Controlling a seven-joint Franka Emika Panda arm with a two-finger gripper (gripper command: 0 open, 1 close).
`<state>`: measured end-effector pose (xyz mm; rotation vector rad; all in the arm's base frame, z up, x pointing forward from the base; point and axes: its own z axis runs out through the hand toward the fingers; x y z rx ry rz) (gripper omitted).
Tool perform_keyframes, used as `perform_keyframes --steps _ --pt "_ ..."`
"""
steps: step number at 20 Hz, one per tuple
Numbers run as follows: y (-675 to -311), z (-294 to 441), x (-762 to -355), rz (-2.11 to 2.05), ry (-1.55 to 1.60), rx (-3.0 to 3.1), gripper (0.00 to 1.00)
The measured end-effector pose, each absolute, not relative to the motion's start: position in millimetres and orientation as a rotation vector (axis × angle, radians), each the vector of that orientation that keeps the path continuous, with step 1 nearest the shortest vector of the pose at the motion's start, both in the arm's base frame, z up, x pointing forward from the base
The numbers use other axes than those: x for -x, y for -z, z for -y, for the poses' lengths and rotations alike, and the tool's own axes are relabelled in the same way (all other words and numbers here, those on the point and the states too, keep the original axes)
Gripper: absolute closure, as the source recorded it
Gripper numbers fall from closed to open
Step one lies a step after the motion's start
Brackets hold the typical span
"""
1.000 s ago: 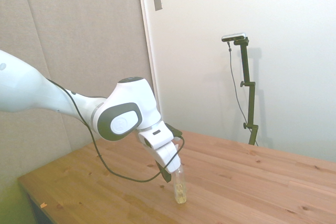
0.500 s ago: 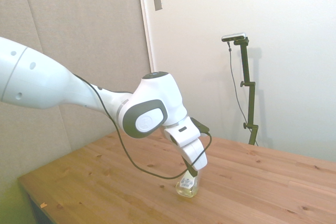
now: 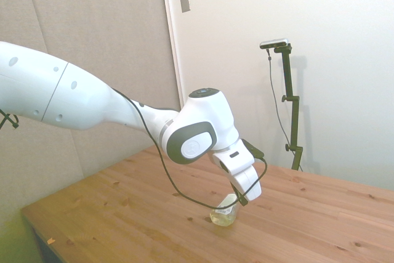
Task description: Knock down the sanitizer
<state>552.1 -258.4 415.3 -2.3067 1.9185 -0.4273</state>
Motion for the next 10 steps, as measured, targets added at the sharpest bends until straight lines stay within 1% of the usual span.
perform_keyframes --steps 5,6,10 --pt "-411.0 261.9 -559.1 -1.906 0.420 2.299 1.00" --pt "-411.6 261.9 -559.2 -1.900 0.420 2.298 0.00" --pt "-412.3 259.5 -560.0 -1.868 0.416 2.308 0.00"
